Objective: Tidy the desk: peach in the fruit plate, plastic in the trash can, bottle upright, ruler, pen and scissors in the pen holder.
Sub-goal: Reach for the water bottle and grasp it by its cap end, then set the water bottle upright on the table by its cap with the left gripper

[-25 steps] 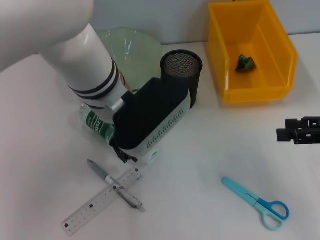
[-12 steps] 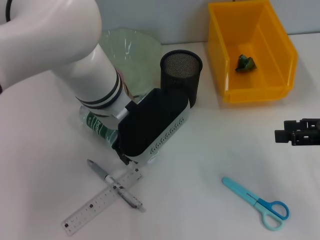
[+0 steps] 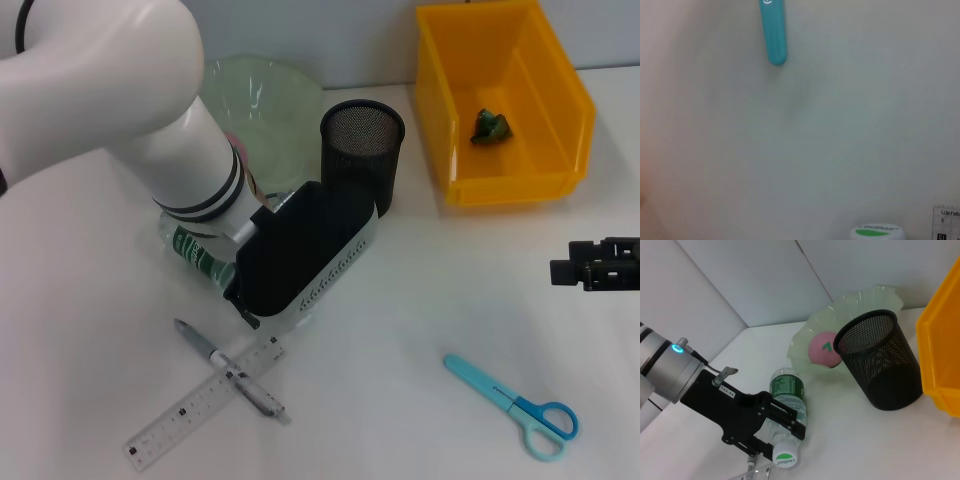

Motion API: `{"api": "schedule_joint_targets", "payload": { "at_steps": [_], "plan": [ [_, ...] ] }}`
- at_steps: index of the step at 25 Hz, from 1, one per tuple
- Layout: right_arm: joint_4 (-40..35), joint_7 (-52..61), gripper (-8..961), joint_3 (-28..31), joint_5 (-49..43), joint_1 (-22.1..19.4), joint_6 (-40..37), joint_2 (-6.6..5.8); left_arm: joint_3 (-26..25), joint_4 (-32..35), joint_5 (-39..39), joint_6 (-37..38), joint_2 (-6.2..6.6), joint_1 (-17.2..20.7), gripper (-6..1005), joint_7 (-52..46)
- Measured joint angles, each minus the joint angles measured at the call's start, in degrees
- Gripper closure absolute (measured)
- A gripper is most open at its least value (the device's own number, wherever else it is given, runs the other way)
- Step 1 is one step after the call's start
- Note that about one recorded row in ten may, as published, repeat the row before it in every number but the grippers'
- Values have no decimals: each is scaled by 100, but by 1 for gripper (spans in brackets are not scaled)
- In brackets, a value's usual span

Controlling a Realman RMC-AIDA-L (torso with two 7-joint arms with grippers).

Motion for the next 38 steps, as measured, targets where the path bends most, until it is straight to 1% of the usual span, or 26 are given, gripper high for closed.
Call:
{"api": "schedule_joint_targets", "payload": {
  "at_steps": [1,11,17,20,26,32,38],
  "plan": [
    [0,0,160,0,0,1,1,-1,31,-19,-6,-18,0,0,225,0],
    [0,-3,160,0,0,3,9,-25,44,35,-44,-31,0,58,478,8],
    [0,-3,160,0,0,3,10,-47,23,82,-51,0,0,63,556,-102],
    [0,-5,160,0,0,3,10,-54,-19,206,-57,73,0,75,556,-306],
    [0,-54,160,0,0,2,9,-57,-374,507,-63,486,2,129,556,-622],
    [0,-63,160,0,0,2,-23,-67,-728,781,-101,699,16,254,555,-866],
    [0,-69,160,0,0,2,-45,-78,-1105,912,-153,933,25,297,557,-1075]
  ]
}}
